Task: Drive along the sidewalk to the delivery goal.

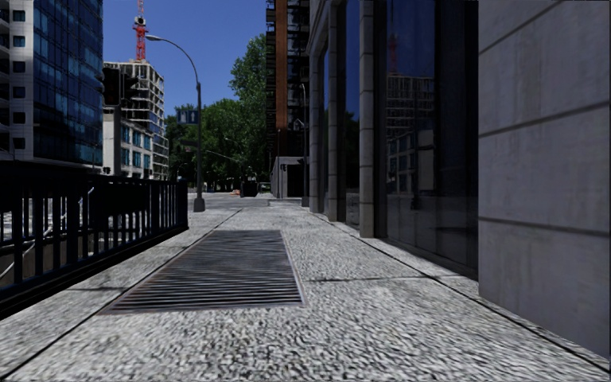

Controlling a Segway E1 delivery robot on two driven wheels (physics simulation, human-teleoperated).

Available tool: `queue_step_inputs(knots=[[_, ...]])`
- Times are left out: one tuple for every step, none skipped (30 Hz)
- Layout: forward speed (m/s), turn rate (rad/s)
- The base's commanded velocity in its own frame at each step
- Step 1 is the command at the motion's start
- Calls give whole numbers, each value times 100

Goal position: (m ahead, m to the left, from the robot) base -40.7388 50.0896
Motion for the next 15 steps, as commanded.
queue_step_inputs(knots=[[200, 0], [200, 0], [200, 0], [200, 0], [200, 0], [200, 0], [200, 0], [200, 0], [200, 0], [200, 0], [200, 0], [200, 0], [200, 0], [199, 0], [189, 0]])
